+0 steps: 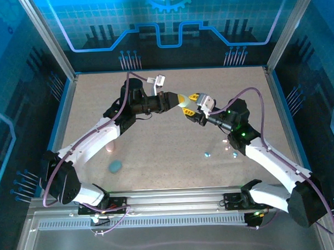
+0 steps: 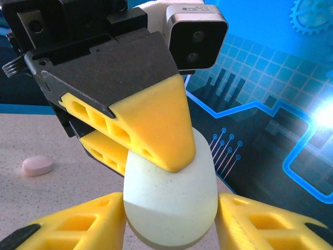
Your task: Insert wireless bluetooth earbuds into charging case
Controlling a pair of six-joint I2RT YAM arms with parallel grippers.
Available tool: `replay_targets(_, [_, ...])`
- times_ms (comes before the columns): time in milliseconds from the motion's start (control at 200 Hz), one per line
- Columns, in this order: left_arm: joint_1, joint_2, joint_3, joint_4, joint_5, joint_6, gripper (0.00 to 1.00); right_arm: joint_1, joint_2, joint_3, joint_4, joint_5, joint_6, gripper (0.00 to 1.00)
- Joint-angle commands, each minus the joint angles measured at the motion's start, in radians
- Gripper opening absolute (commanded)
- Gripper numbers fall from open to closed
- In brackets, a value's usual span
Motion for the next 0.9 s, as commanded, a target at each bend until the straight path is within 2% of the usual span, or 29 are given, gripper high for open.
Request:
replay_targets(0, [0.0, -0.036, 0.027, 0.028, 0.044, -0.006, 0.27, -0.009, 0.007, 0.044, 0.022, -0.015, 0.012, 0.43])
replay_targets(195, [-0.001, -0.04, 0.026, 0.039, 0.046, 0.004, 0.3, -0.015, 0.01, 0.064, -0.032, -0.033, 0.01, 0.4])
replay_targets(235, [0.0, -0.042, 0.022, 0.044, 0.046, 0.013, 0.34, -0.019, 0.008, 0.07, -0.045, -0.052, 0.02, 0.39])
replay_targets(280, [0.0, -0.049, 0.02, 0.043, 0.042, 0.028, 0.43, -0.03, 0.01, 0.086, -0.075, -0.087, 0.039, 0.38])
replay_targets(355, [-0.001, -0.063, 0.014, 0.04, 0.036, 0.078, 0.5, -0.054, 0.02, 0.124, -0.142, -0.179, 0.081, 0.38])
replay_targets(440, [-0.001, -0.089, 0.013, 0.001, 0.019, 0.195, 0.61, -0.081, 0.034, 0.185, -0.242, -0.292, 0.124, 0.37])
replay_targets(555, [0.0, -0.139, -0.032, -0.013, -0.008, 0.412, 0.69, -0.109, 0.058, 0.252, -0.353, -0.425, 0.161, 0.37])
replay_targets(710, [-0.001, -0.212, -0.154, 0.082, -0.046, 0.676, 0.73, -0.137, 0.092, 0.334, -0.465, -0.561, 0.181, 0.37])
replay_targets(820, [0.0, -0.232, -0.229, 0.196, 0.054, 0.831, 0.73, -0.146, 0.121, 0.389, -0.564, -0.611, 0.148, 0.38])
replay_targets(890, [-0.001, -0.231, -0.253, 0.234, 0.084, 0.862, 0.72, -0.15, 0.14, 0.423, -0.617, -0.645, 0.127, 0.38])
